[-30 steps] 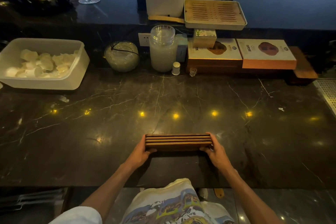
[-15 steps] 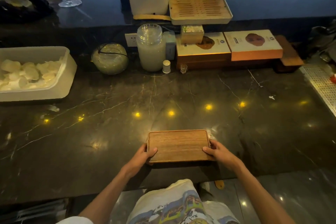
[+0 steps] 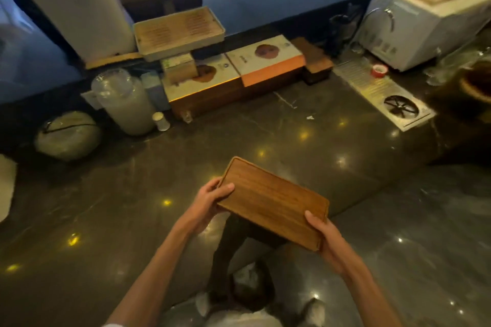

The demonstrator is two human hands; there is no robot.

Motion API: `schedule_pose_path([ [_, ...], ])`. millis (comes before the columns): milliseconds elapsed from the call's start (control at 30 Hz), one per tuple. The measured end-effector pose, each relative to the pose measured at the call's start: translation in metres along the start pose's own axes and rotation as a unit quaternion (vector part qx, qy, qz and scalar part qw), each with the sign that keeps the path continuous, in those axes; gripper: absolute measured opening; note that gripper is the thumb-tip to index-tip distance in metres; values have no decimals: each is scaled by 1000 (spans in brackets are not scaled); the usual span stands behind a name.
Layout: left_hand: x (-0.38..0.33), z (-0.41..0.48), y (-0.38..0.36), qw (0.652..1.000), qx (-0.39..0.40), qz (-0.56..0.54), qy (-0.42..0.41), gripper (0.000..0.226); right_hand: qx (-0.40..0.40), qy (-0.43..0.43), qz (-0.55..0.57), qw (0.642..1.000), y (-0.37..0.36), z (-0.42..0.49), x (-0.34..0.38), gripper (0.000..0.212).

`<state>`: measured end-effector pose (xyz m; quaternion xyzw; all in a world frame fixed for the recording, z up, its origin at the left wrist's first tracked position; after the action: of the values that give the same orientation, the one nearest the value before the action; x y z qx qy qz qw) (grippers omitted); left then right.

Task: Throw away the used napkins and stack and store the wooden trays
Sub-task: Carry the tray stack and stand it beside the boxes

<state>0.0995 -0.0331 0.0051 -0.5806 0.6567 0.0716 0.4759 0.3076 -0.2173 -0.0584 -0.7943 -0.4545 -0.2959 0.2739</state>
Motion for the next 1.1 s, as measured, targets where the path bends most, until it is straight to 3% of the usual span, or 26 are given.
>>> schedule_pose_path([
  [67, 11, 8, -55, 998, -24, -51, -22, 41, -40, 24, 10, 999, 46, -5, 20, 58],
  [133, 30, 14, -95, 983, -54, -169, -37, 34, -75, 43, 24, 996, 79, -8, 34, 59],
  [233, 80, 27, -177, 955, -52, -291, -34, 40, -120, 79, 73, 987, 133, -25, 52, 64],
  [333, 136, 40, -264, 971, -64, -228, -36, 34, -193, 97, 111, 970, 179, -39, 53, 70],
  [467, 167, 62, -312, 978, -127, -162, -39, 64, -204, 100, 143, 963, 207, -34, 53, 64],
  [567, 155, 88, -317, 983, -109, -143, -28, 68, -177, 86, 156, 968, 211, -24, 62, 69],
  [667, 129, 121, -316, 990, -102, -92, -45, 67, -88, 47, 165, 981, 216, -10, 78, 63],
  [833, 88, 180, -324, 999, -43, -16, -8, 88, -40, 52, 71, 995, 258, 34, 155, 62],
  [967, 74, 221, -342, 999, 12, 38, 25, 92, 46, 58, -112, 991, 260, 72, 228, 58],
  [1100, 70, 251, -351, 999, -31, 10, 24, 95, 24, 85, -231, 969, 261, 107, 268, 74],
])
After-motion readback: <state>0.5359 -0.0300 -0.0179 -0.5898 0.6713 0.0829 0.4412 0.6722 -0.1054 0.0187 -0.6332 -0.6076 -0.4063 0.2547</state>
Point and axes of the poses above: each hand's wrist, its own z-axis towards the middle knuckle, its own y-axis out of the back of the hand, x = y × z, the point moved 8 cm from there along z, towards the middle knuckle, and after that the axes turned 13 degrees about -z, right-handed, at the moved point
